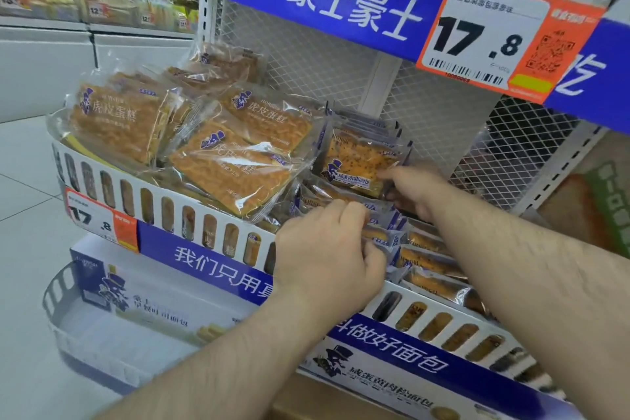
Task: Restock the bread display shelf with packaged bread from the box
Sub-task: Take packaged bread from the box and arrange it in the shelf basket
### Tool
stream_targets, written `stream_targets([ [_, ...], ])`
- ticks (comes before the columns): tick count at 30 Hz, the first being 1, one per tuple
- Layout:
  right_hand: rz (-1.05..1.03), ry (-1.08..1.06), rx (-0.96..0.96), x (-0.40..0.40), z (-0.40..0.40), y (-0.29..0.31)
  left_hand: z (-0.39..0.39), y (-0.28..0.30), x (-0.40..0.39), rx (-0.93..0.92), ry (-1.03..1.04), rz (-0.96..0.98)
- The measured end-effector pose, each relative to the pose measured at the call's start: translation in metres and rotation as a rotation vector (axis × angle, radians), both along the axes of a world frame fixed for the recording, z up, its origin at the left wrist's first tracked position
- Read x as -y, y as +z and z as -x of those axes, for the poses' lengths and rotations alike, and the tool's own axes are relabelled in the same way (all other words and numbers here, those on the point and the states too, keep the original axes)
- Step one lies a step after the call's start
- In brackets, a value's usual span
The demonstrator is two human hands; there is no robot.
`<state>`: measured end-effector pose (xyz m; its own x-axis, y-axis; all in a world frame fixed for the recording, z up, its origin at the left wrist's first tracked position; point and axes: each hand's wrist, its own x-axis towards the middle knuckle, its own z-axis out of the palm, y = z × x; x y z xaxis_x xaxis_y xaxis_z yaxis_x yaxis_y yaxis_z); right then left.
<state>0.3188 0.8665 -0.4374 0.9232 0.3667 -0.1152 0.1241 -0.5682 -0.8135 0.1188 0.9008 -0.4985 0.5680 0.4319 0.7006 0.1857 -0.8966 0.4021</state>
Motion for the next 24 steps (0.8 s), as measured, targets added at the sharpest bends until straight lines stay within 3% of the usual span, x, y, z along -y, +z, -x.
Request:
stream_targets([
  [9,-0.004,-0.057,0.068,0.007,0.022,0.006,0.01,0.015,0.005,-0.123,-0.027,0.097],
  [15,0.058,-0.043,0.486,0.044,0.083,0.025,0.025,0.036,0.014,-0.065,-0.179,0.422],
  [18,-0.003,0.054,0.645,0.068,0.126,0.029,0.039,0.043,0.033,-0.049,-0.247,0.321],
  [21,-0.167,0.093,0.714,0.097,0.168,0.022,0.06,0.041,0.056,-0.216,-0.3,0.255],
  [24,-0.416,0.043,0.756,0.132,0.204,0.001,0.087,0.031,0.079,-0.598,-0.322,0.226],
])
